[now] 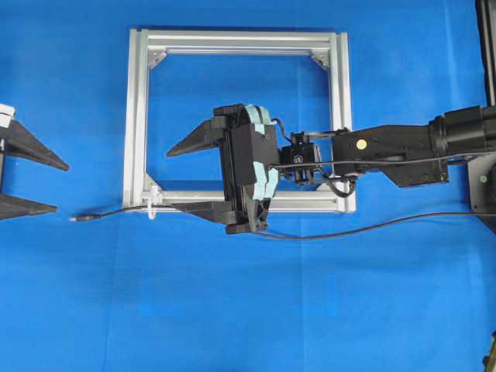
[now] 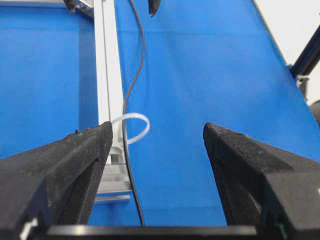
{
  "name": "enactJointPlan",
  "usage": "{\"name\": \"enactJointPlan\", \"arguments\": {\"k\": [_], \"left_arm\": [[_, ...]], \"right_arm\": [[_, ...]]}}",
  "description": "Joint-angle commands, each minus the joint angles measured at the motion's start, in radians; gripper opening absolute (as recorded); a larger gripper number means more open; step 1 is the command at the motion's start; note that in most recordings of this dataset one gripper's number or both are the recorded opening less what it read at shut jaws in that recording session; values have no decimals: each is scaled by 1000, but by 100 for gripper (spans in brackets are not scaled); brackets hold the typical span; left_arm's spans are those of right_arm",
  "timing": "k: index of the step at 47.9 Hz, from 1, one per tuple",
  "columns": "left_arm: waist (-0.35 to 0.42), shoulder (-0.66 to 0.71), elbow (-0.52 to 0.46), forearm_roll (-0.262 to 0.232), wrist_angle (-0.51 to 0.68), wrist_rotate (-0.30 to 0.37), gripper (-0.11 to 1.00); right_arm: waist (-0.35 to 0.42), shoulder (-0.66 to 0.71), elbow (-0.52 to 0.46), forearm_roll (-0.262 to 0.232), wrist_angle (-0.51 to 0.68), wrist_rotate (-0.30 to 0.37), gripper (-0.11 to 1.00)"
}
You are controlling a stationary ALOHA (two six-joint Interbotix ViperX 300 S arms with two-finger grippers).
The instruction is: Insert the wire through the string loop located on the left side.
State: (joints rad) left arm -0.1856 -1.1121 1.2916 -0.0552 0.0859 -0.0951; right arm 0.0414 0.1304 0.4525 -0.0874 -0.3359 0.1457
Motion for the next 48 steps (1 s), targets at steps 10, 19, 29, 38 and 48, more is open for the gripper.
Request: {"name": "enactJointPlan", "arguments": {"k": [10, 19, 29, 38, 48], "left_arm": [[11, 8, -23, 3, -9, 3, 67], [12, 8, -23, 3, -9, 3, 67], [15, 9, -23, 3, -9, 3, 67], [21, 11, -21, 5, -9, 3, 67], [23, 12, -20, 3, -8, 3, 67]], "right_arm": [[2, -32, -9, 5, -3, -2, 90], [2, -32, -8, 3, -3, -2, 90], [2, -31, -8, 5, 2, -2, 90], [0, -32, -8, 5, 5, -2, 90], [2, -32, -8, 3, 5, -2, 90]]}}
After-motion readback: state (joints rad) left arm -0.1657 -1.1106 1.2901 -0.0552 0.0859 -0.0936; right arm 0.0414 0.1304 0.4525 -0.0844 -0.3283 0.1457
